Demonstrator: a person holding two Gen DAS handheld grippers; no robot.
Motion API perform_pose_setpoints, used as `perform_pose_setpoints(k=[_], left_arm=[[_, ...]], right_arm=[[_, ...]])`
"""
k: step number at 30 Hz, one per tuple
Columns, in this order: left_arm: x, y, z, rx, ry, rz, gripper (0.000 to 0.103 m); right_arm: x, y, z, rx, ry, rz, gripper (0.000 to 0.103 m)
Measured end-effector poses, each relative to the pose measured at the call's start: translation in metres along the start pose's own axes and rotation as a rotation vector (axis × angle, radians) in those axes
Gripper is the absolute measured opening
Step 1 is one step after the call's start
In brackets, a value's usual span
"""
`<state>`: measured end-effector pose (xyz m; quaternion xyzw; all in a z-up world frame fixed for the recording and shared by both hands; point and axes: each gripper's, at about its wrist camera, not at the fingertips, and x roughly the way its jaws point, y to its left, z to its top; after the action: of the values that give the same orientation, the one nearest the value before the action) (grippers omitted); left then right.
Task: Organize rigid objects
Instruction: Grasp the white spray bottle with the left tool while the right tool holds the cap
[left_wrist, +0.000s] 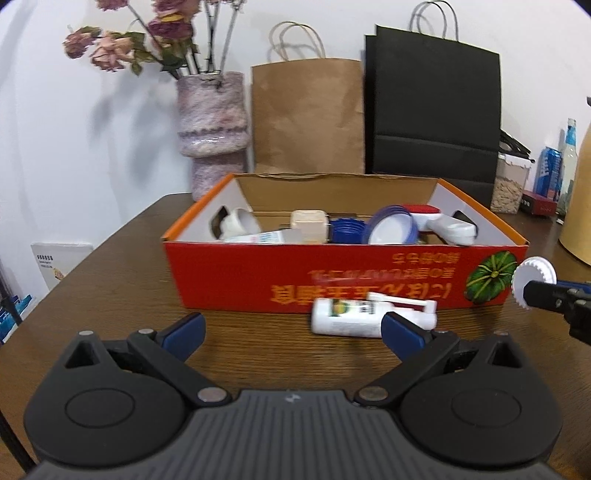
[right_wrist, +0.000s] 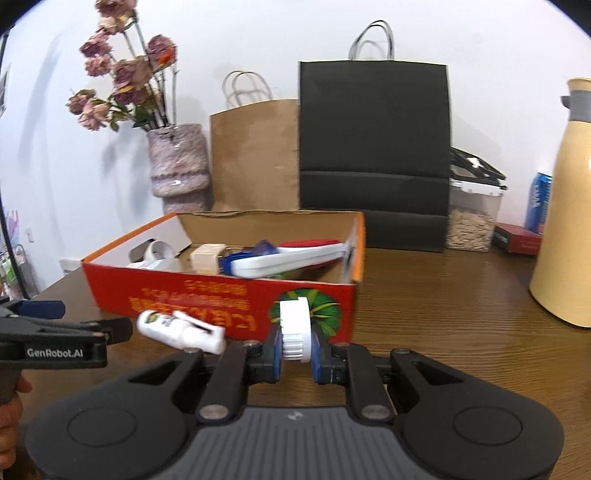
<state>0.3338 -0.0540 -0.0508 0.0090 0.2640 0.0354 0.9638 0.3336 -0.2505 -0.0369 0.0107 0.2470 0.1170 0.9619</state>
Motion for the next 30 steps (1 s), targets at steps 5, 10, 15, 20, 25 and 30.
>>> perform_pose_setpoints(k=[5,10,15,20,25,30], left_arm=[[0.009,-0.019,0.002,0.015,0.007,-0.021,0.103],[0.018,-0.039,0.004,0.039,0.021,-0.039,0.103],[0.027,-0.054,0.004,0.073,0.041,-0.050,0.103],[0.035,-0.061,0.006,0.101,0.046,-0.056,0.103],[0.044,-0.060,0.008,0.132,0.053,-0.011,0.103],[0.051,-0.056,0.012,0.143,0.057,-0.033,0.103]], right_arm=[[-0.001,-0.017,0.000,0.008,-0.008,-0.029,0.015],[-0.003,-0.031,0.000,0.011,-0.014,-0.050,0.015],[0.003,-0.043,-0.003,0.028,0.002,-0.068,0.015],[0.010,-0.048,-0.005,0.046,0.023,-0.081,0.015],[0.012,-0.046,-0.006,0.040,0.026,-0.081,0.015],[0.014,-0.045,-0.007,0.038,0.037,-0.080,0.015]])
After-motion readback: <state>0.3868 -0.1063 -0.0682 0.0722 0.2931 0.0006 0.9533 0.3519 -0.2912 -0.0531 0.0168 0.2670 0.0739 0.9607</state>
